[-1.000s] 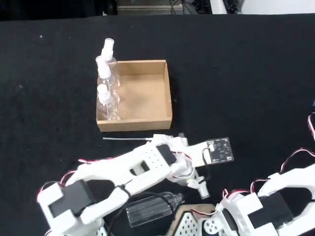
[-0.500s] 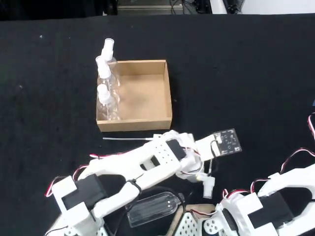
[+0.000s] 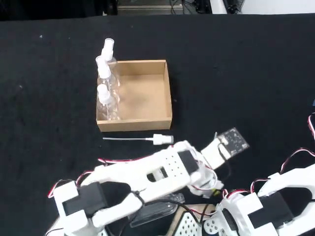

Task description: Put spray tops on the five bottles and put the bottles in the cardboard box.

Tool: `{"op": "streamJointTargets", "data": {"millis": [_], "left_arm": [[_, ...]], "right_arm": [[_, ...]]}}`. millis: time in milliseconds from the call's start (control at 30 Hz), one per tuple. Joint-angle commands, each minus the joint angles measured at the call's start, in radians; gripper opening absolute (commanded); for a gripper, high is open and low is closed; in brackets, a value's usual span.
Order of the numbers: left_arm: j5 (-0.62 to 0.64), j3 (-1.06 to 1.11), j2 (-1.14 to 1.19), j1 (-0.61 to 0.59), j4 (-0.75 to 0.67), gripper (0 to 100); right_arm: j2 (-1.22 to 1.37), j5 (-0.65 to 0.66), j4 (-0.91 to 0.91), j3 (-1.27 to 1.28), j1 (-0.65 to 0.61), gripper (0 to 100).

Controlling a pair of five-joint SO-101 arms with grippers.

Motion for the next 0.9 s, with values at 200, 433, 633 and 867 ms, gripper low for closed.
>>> {"op": "streamJointTargets", "data": {"millis": [200,433,633,867], "left_arm": [[0.020,-0.054,0.089,0.005,-0.066,31],[0.011,-0.054,0.064,-0.007,-0.064,31],[0.011,-0.065,0.052,-0.151,-0.075,31],[0.014,-0.140,0.061,-0.228,-0.074,31]], "right_arm": [[-0.010,0.009,-0.021,-0.051,0.021,1.1],[-0.010,0.009,-0.021,-0.051,0.023,1.1],[-0.010,0.009,-0.021,-0.051,0.026,1.1],[-0.010,0.009,-0.021,-0.051,0.025,1.1]]}}
